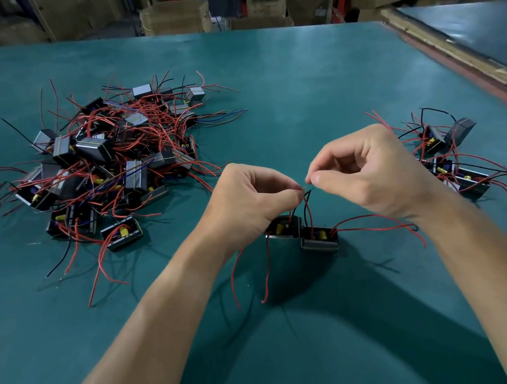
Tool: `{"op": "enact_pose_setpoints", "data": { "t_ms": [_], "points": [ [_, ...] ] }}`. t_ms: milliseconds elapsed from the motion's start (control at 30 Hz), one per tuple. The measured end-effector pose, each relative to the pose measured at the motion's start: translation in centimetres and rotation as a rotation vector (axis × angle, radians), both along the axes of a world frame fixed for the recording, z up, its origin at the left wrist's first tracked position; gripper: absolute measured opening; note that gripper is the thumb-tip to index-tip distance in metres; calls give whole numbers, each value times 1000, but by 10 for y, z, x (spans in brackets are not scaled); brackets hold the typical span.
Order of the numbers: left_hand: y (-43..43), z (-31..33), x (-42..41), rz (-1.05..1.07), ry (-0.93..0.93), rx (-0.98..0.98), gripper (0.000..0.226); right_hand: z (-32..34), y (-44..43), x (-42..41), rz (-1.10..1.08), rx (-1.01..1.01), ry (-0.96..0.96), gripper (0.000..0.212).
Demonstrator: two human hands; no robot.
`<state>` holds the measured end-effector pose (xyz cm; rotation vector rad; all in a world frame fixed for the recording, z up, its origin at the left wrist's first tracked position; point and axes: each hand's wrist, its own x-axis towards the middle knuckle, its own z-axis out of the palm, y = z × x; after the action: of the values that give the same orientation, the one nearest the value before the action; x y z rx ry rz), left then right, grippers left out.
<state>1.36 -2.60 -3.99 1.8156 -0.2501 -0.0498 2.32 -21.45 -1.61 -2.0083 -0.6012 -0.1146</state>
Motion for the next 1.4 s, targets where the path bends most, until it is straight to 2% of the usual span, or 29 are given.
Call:
{"op": "enact_pose_setpoints", "data": {
  "t_ms": [100, 300, 367, 500, 833, 967, 1133, 1400],
  "points": [
    [-2, 1, -2, -39, -35, -15, 6, -2, 3, 1, -42, -36, 5, 12],
    [-1, 2, -4, -79, -23, -24, 8, 0, -5, 2, 50, -51, 98, 5],
    [-1, 2, -4, -90, -14, -29, 9, -1, -6, 3, 64, -68, 82, 3],
    [0, 3, -4, -137, 20, -49, 9, -1, -9, 4, 96, -94, 67, 11],
    [3, 11, -8, -307, 101, -48, 16, 2, -10, 2, 213, -160, 47, 3],
    [4, 9, -5, -191, 44, -62, 16, 0, -8, 4, 82, -80, -2, 4],
    [-3, 5, -4, -6, -91, -49, 10, 0, -2, 2, -71, -68, -116, 19],
    [-8, 0, -9, 116, -304, 131, 15, -5, 5, 2, -144, -80, 22, 20]
  ]
}}
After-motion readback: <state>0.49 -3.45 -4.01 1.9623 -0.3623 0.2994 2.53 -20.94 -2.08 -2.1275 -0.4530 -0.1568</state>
